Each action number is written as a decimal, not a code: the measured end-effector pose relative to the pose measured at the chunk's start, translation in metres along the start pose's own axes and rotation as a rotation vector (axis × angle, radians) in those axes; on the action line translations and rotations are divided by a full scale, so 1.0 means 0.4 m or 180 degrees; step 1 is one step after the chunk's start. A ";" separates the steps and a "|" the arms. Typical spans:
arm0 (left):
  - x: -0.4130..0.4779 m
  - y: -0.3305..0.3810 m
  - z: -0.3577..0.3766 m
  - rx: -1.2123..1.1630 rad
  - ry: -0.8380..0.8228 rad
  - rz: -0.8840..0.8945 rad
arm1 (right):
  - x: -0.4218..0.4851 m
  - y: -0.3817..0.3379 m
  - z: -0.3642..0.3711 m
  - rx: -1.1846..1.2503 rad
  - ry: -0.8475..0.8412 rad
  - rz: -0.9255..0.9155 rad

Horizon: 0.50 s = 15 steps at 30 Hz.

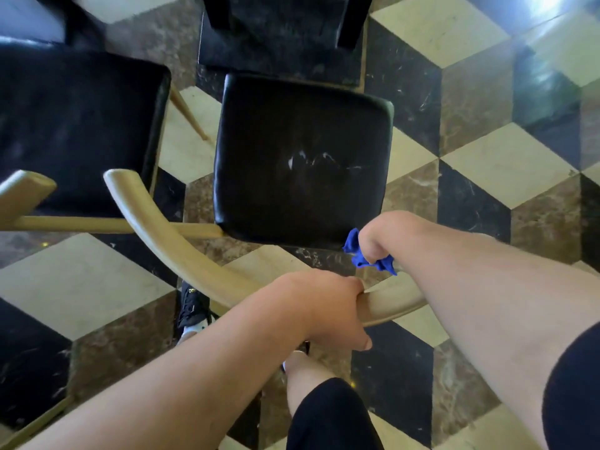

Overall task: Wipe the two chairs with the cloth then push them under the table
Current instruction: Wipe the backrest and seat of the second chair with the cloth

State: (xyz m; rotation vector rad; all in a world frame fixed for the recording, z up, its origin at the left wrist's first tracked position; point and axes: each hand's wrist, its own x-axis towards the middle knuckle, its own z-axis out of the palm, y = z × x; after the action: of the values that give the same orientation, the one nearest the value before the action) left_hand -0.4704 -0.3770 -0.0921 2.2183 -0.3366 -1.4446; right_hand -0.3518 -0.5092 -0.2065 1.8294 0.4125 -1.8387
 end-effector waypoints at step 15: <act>-0.019 -0.003 -0.070 -0.0401 -0.0301 -0.0538 | -0.364 0.096 0.062 0.0905 0.1373 0.0441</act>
State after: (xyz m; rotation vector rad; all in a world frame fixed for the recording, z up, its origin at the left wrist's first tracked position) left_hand -0.4484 -0.3657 -0.0772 2.1243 -0.0868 -1.6159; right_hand -0.3568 -0.5340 -0.0561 2.3934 0.1696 -1.4627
